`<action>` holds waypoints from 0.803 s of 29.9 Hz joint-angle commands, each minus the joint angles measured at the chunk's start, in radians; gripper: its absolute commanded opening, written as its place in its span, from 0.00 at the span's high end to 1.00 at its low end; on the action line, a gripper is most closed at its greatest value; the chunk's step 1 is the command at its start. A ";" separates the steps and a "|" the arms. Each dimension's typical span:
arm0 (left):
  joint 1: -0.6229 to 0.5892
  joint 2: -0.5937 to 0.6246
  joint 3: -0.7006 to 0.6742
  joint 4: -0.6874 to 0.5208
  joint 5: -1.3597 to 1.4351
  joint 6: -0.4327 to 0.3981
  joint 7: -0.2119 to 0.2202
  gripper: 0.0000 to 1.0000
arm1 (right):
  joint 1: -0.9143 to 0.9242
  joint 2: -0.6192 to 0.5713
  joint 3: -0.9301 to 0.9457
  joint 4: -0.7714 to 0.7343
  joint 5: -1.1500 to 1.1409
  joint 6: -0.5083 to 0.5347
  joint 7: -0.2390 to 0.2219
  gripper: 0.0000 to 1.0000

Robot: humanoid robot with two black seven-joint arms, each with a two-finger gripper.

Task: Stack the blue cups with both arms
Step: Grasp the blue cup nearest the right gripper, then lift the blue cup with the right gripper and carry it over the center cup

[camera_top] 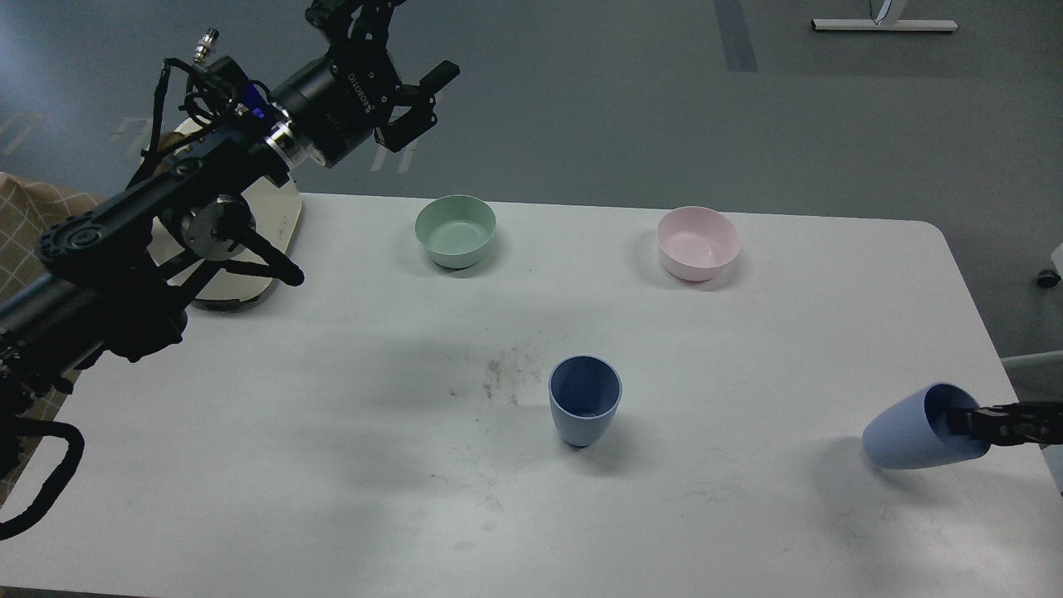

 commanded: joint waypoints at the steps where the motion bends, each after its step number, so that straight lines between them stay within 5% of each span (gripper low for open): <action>1: 0.000 0.000 0.002 -0.001 0.001 0.000 0.003 0.02 | 0.134 -0.052 0.000 0.072 -0.001 0.048 0.000 1.00; 6: 0.000 -0.004 0.002 -0.001 0.001 0.003 0.006 0.02 | 0.289 -0.042 0.002 0.102 -0.009 0.135 0.000 1.00; 14: 0.000 0.005 0.000 -0.001 0.001 0.001 0.008 0.02 | 0.491 0.274 -0.041 -0.088 0.003 0.135 0.000 1.00; 24: 0.000 -0.005 0.000 0.002 0.001 0.007 0.008 0.02 | 0.758 0.592 -0.365 -0.082 0.127 0.135 0.000 1.00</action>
